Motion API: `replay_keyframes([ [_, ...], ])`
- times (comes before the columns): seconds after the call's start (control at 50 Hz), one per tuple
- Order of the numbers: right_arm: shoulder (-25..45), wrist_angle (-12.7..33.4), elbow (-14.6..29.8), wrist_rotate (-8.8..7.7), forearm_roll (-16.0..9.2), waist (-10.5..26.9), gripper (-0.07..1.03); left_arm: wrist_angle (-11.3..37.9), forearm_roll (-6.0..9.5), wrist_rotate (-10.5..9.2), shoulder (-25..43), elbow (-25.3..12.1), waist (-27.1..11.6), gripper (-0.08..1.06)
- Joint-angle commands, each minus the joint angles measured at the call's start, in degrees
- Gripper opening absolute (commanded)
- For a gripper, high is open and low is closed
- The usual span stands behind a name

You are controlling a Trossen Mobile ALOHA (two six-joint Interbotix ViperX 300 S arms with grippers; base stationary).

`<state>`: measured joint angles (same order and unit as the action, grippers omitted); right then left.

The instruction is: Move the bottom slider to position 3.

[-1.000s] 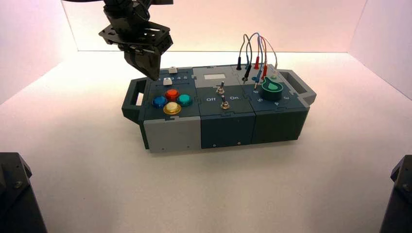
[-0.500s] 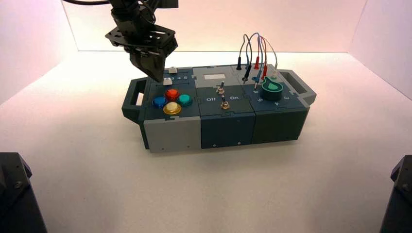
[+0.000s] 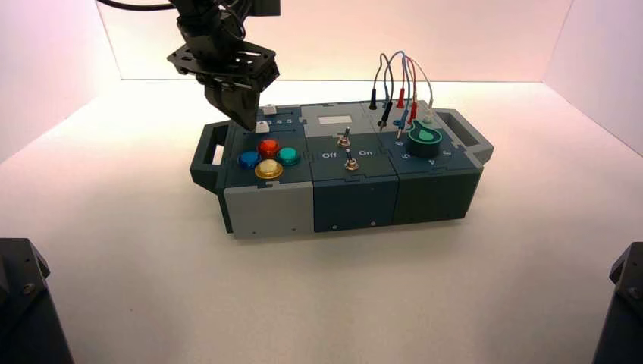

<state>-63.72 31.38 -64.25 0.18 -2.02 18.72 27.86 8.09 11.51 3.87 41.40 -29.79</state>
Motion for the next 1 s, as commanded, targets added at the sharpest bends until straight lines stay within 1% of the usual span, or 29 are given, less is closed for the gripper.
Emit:
replay_keyframes([
  [0.02, 0.4, -0.3, 0.8, 0.09, 0.1, 0.0, -0.02, -0.2, 0.09, 0.18, -0.5, -1.4, -0.3, -0.03],
  [0.3, 0.4, -0.3, 0.8, 0.09, 0.2, -0.1, -0.02, -0.2, 0.09, 0.18, -0.5, -1.6, -0.5, -0.03],
  [0.56, 0.4, -0.3, 0.8, 0.18, 0.2, -0.1, -0.02, -0.2, 0.18, 0.18, 0.4, -1.8, -1.6, -0.03],
  [1.0, 0.4, -0.3, 0.8, 0.09, 0.3, -0.1, -0.02, -0.2, 0.18, 0.18, 0.4, -1.9, -1.7, -0.03],
])
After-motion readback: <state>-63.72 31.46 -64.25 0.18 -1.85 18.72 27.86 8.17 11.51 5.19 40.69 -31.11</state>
